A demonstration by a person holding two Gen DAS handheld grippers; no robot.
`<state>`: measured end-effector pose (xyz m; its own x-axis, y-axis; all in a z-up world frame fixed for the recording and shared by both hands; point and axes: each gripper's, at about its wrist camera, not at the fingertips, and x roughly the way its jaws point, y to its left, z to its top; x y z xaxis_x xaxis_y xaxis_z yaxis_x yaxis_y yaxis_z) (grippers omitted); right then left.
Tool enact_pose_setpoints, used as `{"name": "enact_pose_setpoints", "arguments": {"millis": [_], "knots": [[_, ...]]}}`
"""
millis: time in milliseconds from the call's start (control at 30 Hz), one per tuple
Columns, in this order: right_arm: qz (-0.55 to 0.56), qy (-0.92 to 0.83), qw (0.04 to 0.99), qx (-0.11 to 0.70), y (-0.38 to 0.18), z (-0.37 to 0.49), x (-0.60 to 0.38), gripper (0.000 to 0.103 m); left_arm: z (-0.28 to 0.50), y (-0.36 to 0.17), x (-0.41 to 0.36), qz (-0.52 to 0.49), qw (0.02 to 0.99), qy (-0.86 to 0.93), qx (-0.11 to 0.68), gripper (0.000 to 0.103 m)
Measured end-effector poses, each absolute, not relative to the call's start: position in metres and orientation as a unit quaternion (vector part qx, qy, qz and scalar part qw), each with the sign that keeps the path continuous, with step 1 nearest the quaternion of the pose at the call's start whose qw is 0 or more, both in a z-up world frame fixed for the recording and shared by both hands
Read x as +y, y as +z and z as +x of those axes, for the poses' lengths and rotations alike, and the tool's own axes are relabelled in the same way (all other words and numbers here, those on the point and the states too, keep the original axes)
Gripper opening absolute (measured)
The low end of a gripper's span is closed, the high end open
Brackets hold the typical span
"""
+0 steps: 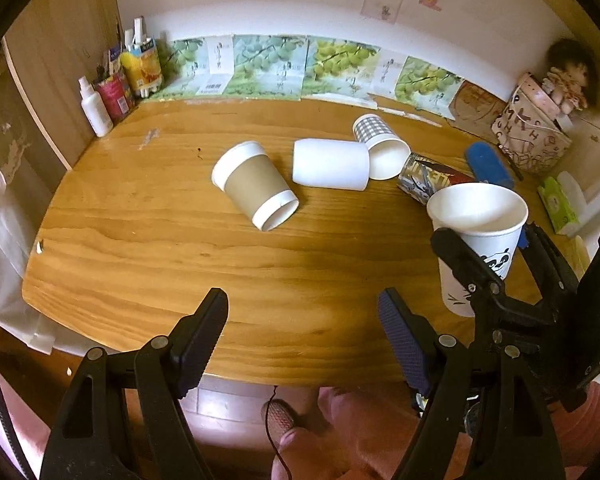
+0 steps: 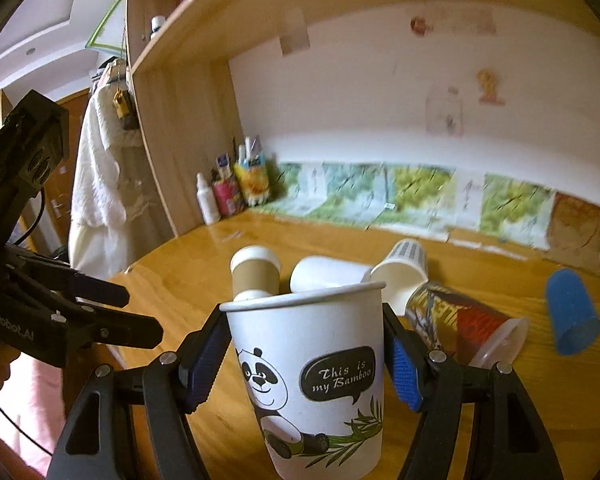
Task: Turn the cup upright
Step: 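Lift and carry the panda cup rim-up with the right gripper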
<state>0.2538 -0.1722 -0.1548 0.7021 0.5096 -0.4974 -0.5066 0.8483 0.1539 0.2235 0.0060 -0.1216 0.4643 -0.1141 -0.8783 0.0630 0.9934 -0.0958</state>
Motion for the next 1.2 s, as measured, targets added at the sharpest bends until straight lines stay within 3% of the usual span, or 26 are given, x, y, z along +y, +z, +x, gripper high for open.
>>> {"name": "enact_pose_setpoints", "arguments": {"millis": [500, 1200], "knots": [[0.023, 0.151, 0.972, 0.177, -0.161, 0.195, -0.151, 0.072, 0.182, -0.128, 0.037, -0.003, 0.857, -0.089, 0.507, 0.081], [0.049, 0.086, 0.981, 0.167, -0.212, 0.204, -0.151, 0.073, 0.179, -0.152, 0.048, 0.012, 0.847, -0.102, 0.522, 0.081]]}}
